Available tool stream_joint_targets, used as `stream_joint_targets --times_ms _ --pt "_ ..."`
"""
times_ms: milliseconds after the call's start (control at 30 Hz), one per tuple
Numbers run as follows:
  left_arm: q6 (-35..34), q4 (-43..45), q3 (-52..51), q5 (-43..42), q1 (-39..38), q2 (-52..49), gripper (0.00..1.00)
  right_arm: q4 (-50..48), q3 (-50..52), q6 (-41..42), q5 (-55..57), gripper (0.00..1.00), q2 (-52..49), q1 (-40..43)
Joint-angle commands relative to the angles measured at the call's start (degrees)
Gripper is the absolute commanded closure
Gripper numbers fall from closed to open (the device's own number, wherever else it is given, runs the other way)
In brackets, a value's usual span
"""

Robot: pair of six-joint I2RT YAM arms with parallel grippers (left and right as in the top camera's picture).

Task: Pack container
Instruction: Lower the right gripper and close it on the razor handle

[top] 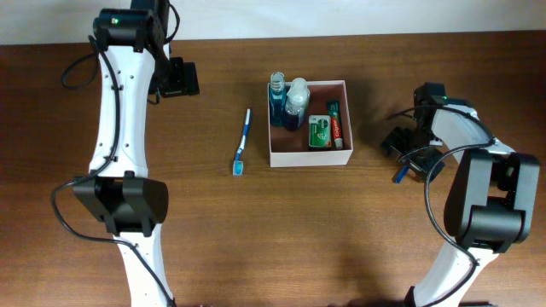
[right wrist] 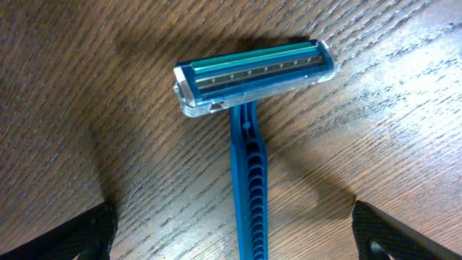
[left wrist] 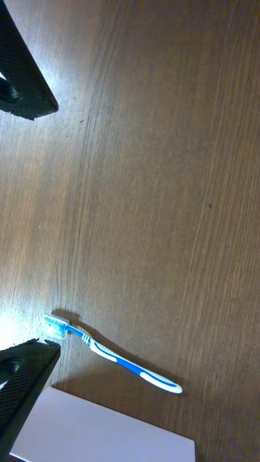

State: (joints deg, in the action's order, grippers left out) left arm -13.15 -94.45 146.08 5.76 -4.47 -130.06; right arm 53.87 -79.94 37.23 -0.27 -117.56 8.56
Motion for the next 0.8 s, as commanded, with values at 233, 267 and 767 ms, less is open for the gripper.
stream_joint_targets --times_ms 233,267,767 --pt "-0.5 0.1 -0.2 -0.4 0.2 0.4 0.01 -2.4 2.4 -1.3 0.9 0.0 -1.1 -0.3" --pt "-0.5 0.1 -0.2 -0.4 0.2 0.4 0.01 -2.5 2.6 -1.3 0.9 0.02 -1.1 -0.3" --pt "-0.5 0.1 -0.2 -0.4 0.2 0.4 0.01 -3.8 3.5 -1.2 0.9 0.7 -1.1 -0.3"
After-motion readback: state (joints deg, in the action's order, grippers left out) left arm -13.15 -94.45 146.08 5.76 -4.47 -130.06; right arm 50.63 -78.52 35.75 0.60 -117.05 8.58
